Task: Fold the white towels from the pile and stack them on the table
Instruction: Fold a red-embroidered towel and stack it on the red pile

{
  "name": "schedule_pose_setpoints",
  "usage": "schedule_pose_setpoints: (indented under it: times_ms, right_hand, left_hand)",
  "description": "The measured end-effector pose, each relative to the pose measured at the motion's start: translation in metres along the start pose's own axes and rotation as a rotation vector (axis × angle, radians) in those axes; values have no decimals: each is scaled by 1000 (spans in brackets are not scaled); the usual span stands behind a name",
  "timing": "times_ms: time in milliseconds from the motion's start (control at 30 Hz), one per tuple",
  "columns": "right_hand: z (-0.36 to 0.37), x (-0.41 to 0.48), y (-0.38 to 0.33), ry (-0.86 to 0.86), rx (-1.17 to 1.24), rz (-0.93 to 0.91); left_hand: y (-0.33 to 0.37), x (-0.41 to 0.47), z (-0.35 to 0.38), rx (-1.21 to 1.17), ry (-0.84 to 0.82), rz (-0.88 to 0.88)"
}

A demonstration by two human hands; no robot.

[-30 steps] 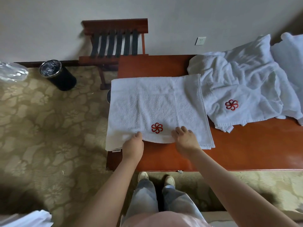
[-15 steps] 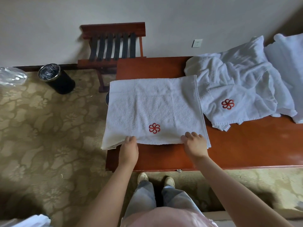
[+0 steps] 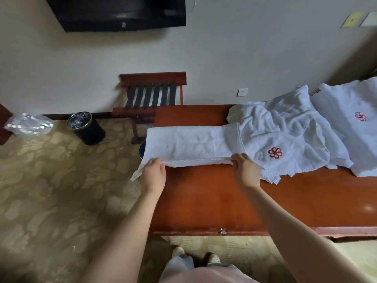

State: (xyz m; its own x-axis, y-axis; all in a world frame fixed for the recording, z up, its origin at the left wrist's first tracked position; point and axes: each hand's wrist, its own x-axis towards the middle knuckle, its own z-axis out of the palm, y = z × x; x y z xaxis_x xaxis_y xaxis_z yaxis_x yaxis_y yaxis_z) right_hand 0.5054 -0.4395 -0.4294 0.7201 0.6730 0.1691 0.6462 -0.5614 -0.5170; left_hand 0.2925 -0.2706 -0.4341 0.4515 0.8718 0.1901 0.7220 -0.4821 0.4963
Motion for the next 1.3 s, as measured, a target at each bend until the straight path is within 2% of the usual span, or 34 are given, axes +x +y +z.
schedule_pose_setpoints:
  times_ms: [300,500,600,667,767,833,1033,1100,1200,1300]
  right_hand:
    - [-68,70,-55,324,89,-142]
    - [-117,82,-85,684,196,-298]
    - [-131,84,-92,784,200,-374]
    - [-132,86,-95,814,173,-411]
    - [-121,90,-93,783,132,-396]
    - [-106,93,-87,702,99,-326]
    - [-44,114,-62,282,-66,-123]
    - [-27,130,-59,188,-135,-68]
    - [-7,157,-58,101,-155,16]
    - [10,185,-58,87,-147,73]
  left_hand:
    - [58,75,-83,65,219,146]
    - [96,87,-140,-124,554,259]
    - [108,89,-155,-128,731,342]
    - [109,93,-158,-87,768,369]
    - [97,100,-147,-29,739,362]
    - [86,103,-133,16,650,346]
    - [43,135,-70,240,166,142]
    - [33,154,-51,262,57,97]
    - [24,187,-29,309,-47,86]
    - [17,224,-10,342,-111,122]
